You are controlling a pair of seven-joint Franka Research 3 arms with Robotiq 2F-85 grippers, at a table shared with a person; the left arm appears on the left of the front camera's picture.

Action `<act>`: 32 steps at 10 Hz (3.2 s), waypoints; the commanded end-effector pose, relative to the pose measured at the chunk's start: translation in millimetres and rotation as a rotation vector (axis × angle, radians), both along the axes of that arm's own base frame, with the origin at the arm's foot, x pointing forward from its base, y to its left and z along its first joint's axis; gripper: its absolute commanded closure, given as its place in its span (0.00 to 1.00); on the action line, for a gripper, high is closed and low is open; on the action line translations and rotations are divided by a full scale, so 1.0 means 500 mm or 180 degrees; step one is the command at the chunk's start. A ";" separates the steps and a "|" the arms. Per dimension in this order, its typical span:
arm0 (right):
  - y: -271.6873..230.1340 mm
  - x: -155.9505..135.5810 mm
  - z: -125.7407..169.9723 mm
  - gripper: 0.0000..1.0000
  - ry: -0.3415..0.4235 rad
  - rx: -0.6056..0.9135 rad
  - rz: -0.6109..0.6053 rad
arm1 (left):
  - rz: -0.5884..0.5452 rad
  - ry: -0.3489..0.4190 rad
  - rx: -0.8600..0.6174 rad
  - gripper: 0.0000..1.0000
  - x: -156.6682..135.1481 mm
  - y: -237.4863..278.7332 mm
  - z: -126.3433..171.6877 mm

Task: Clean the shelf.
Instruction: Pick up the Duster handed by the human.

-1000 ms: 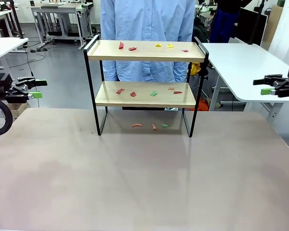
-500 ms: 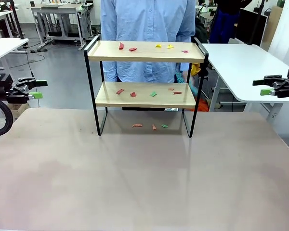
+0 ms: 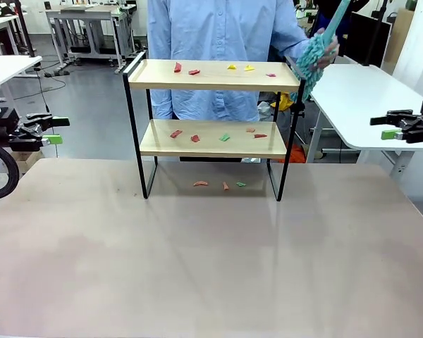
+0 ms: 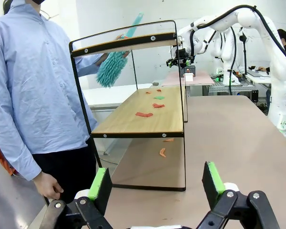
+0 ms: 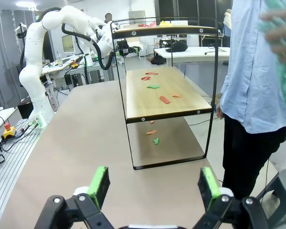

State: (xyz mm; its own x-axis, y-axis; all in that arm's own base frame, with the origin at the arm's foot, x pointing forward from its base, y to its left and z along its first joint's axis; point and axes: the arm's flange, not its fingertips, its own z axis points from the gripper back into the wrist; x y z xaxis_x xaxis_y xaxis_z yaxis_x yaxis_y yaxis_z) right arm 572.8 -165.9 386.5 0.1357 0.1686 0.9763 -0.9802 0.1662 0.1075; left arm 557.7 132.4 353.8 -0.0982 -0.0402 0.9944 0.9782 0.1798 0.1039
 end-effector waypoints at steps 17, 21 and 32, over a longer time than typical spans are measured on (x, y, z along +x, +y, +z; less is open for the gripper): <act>0.012 -0.064 0.123 0.00 0.0260 -0.0310 -0.0452 | 0.0002 -0.0040 -0.0002 0.00 -0.001 -0.001 0.002; 0.097 -0.184 0.357 0.00 0.0580 -0.1009 -0.1566 | 0.0002 -0.0040 -0.0002 0.00 -0.001 -0.001 0.002; 0.193 -0.213 0.467 0.00 0.0839 -0.1363 -0.2321 | 0.0002 -0.0040 -0.0002 0.00 -0.001 -0.001 0.002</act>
State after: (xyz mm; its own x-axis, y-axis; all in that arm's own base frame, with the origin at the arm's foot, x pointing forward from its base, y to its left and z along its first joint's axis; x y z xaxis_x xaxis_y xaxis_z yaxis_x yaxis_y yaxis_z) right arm 466.8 -70.5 619.5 0.5625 0.2929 0.7732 -0.5680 0.8165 0.1040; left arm 558.0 132.3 353.0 -0.0971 -0.0400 0.9945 0.9783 0.1799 0.1027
